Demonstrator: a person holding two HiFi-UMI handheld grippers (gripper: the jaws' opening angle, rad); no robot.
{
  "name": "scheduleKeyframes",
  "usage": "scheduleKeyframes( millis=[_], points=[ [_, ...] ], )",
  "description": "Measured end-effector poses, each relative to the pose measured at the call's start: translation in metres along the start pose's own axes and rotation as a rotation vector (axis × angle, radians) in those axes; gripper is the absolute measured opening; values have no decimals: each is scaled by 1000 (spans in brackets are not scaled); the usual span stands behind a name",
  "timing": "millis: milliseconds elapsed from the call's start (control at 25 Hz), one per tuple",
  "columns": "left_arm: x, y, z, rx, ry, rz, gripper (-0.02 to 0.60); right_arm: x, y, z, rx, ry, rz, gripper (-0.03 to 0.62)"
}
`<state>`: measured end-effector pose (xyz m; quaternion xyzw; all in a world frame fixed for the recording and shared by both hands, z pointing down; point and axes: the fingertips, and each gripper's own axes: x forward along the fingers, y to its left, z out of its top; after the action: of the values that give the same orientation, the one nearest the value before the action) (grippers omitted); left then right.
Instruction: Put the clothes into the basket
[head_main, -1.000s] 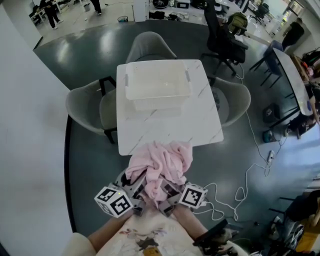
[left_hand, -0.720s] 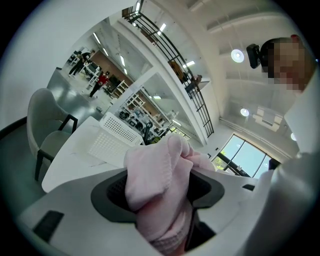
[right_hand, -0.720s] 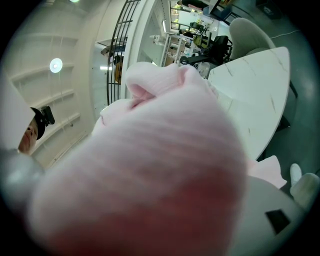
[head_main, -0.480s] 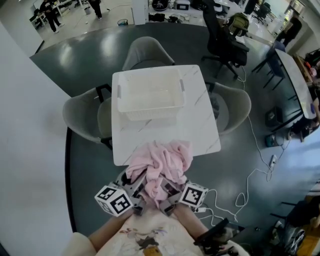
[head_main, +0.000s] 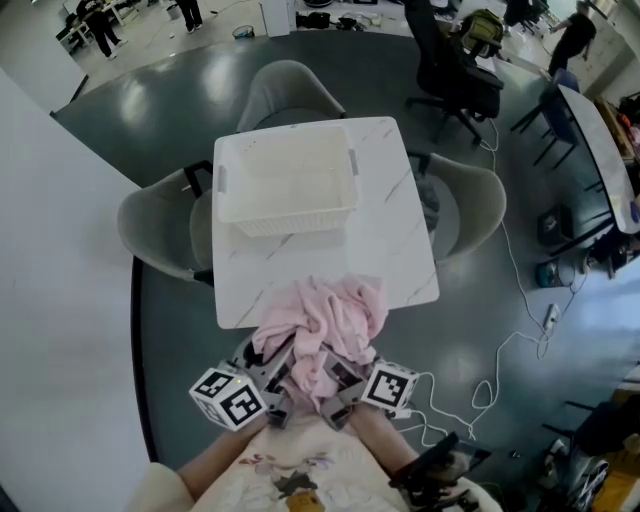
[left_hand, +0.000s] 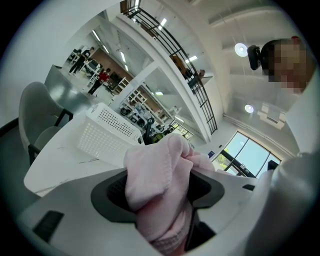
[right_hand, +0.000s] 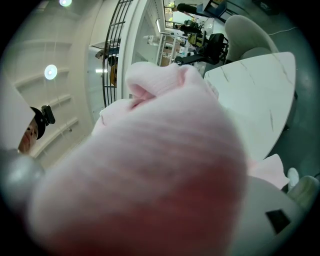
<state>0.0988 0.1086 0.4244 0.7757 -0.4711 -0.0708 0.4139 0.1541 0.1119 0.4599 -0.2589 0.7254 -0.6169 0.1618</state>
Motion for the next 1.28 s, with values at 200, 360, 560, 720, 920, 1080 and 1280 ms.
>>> scheduleKeyframes(
  millis=[200,360,560,720,920,1080,1280],
  points=[
    [4,-1,0,-4,-12,16,289,0,-1,5,8,8,9,393],
    [3,-3,0,4,-10,14,290,-2,0,4,1,12,18,393],
    [-2,5,8,-12,-24,40,290,11,2,0,18,33,17,393],
    [-1,5,15,-19,-29,14,290,15,7,4,-9,31,4,393],
    [4,10,24,-17,-29,-2,290,24,9,9,-26,20,4,393],
    [6,18,35,-32,-27,-2,289,37,12,13,-28,20,-8,393],
    [15,28,50,-43,-18,-19,290,54,11,21,-26,7,-33,391]
  ],
)
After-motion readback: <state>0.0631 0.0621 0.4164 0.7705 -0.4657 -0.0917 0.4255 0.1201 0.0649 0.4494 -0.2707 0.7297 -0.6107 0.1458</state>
